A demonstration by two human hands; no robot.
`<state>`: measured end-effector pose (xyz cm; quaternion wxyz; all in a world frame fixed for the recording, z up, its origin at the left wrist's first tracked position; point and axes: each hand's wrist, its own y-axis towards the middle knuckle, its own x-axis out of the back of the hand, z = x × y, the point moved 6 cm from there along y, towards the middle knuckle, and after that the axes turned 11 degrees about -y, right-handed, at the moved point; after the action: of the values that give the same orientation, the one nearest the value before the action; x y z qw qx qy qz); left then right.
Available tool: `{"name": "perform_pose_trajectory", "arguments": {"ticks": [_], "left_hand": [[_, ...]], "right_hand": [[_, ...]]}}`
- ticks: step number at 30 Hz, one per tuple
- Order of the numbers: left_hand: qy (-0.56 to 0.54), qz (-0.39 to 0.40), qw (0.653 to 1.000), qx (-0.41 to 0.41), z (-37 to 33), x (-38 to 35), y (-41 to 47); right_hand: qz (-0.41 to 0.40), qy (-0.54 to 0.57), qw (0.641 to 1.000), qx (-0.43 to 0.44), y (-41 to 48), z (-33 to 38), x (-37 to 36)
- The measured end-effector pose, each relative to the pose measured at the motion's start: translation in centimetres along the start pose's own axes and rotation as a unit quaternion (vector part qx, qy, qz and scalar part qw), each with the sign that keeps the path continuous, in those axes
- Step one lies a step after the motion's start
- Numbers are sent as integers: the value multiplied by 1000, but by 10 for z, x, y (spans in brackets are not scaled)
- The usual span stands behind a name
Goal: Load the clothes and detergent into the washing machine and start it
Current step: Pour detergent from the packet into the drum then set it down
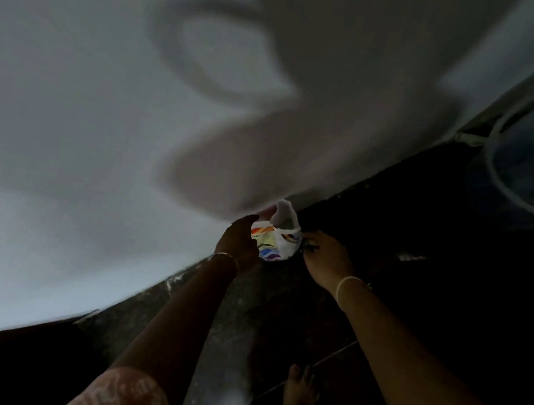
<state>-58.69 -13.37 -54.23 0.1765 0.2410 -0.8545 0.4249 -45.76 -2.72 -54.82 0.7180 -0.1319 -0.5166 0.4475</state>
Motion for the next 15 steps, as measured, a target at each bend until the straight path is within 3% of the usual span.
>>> {"name": "perform_pose_trajectory", "arguments": {"ticks": [7,15], "left_hand": [[41,-28,999,-14,29,-29,48],[103,-97,988,-67,33,-38,48]], "right_hand": [[-22,-43,998,29,49,0,-38],[-81,-146,986,11,50,-19,-29]]}}
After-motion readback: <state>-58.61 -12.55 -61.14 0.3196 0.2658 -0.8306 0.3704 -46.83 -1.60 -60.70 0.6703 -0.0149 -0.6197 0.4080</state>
